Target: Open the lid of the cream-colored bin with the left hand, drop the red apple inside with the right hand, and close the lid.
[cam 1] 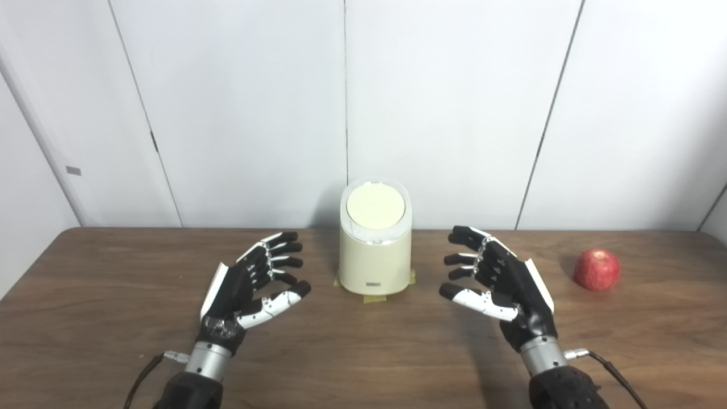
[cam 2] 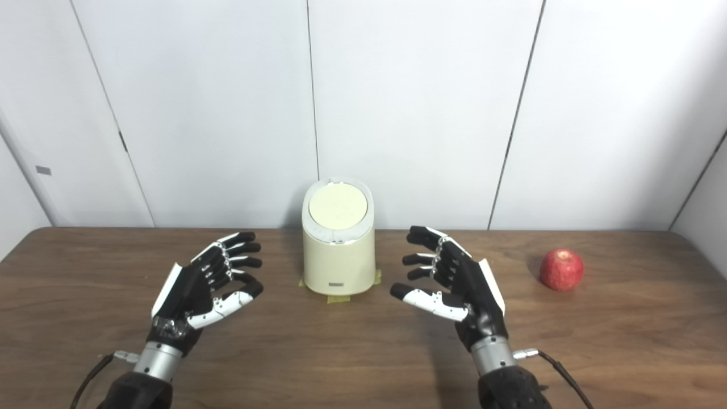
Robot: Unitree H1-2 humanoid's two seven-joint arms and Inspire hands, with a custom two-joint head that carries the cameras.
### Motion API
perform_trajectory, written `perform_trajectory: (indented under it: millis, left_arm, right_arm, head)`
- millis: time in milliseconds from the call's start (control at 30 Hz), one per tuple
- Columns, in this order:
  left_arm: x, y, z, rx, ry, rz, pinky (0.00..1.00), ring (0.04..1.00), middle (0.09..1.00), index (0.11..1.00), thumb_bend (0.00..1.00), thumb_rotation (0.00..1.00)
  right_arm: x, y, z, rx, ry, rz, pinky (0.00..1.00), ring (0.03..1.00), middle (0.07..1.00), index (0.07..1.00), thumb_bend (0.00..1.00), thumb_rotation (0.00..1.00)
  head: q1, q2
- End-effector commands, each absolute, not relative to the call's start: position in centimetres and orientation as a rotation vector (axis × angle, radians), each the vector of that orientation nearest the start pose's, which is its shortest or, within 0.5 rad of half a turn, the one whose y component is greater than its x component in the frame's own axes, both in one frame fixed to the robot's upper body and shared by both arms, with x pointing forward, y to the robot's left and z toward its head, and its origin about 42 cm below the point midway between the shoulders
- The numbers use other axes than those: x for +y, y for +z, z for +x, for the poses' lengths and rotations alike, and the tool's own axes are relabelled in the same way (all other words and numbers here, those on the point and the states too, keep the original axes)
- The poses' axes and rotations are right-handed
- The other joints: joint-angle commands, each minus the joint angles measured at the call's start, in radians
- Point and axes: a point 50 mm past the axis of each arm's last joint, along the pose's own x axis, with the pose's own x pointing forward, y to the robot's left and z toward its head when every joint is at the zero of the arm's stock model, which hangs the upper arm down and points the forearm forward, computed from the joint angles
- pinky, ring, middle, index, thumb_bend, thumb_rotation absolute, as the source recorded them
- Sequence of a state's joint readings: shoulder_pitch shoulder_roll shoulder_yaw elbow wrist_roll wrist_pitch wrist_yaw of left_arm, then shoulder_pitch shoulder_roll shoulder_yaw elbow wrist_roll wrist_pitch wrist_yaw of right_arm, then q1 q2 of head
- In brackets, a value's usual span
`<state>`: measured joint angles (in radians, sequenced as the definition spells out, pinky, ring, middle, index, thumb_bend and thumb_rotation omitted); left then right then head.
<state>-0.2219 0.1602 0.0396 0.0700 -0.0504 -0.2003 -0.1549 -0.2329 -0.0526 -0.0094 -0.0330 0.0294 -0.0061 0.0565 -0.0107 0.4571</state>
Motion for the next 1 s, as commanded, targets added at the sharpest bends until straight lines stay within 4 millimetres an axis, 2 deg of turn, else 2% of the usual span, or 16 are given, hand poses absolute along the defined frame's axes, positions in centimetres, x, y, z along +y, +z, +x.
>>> perform_trajectory:
  millis: [0,100,200,333,367,533,633,767,967]
  left_arm:
    - [24.6,18.4,35.9,-0.428,-0.165,0.131,0.58,0.703,0.77,0.807,0.72,0.22]
    - [24.2,18.5,35.8,-0.425,-0.143,0.129,0.59,0.724,0.785,0.816,0.74,0.24]
    - [23.2,19.2,35.9,-0.442,-0.102,0.164,0.69,0.81,0.865,0.879,0.78,0.32]
    - [22.2,20.8,36.8,-0.499,-0.06,0.237,0.79,0.906,0.962,0.978,0.84,0.35]
    - [21.9,21.4,37.2,-0.513,-0.052,0.259,0.84,0.948,0.985,0.991,0.86,0.36]
    - [21.0,24.0,39.0,-0.548,-0.034,0.313,0.97,0.999,1.0,1.0,0.91,0.38]
    - [20.3,25.9,40.4,-0.569,-0.038,0.328,1.0,1.0,1.0,1.0,0.91,0.34]
    - [19.2,28.2,42.2,-0.605,-0.013,0.436,1.0,1.0,1.0,1.0,0.92,0.33]
    - [17.0,29.9,44.5,-0.645,0.04,0.537,1.0,1.0,1.0,1.0,0.94,0.34]
  right_arm:
    - [-20.5,19.9,35.8,-0.365,0.117,-0.022,0.53,0.638,0.776,0.75,0.86,0.22]
    - [-20.4,19.9,35.9,-0.36,0.113,-0.03,0.53,0.632,0.767,0.745,0.86,0.23]
    - [-20.5,19.8,36.0,-0.359,0.11,-0.032,0.53,0.629,0.762,0.745,0.86,0.23]
    - [-20.5,19.8,36.1,-0.357,0.113,-0.021,0.53,0.63,0.765,0.744,0.86,0.22]
    - [-20.5,19.8,36.2,-0.36,0.115,-0.02,0.53,0.631,0.769,0.746,0.86,0.22]
    - [-20.5,19.8,36.4,-0.365,0.112,-0.03,0.51,0.629,0.76,0.742,0.84,0.19]
    - [-20.5,19.7,36.5,-0.366,0.113,-0.033,0.52,0.63,0.763,0.747,0.84,0.2]
    - [-20.5,19.7,36.6,-0.367,0.113,-0.036,0.52,0.631,0.763,0.747,0.83,0.19]
    - [-20.4,19.7,36.6,-0.366,0.113,-0.031,0.51,0.625,0.765,0.746,0.84,0.19]
  head:
    - [0.0,0.001]
    - [0.003,-0.003]
    - [0.01,-0.007]
    - [0.013,-0.011]
    - [0.014,-0.014]
    - [0.019,-0.02]
    - [0.019,-0.022]
    - [0.02,-0.023]
    - [0.017,-0.023]
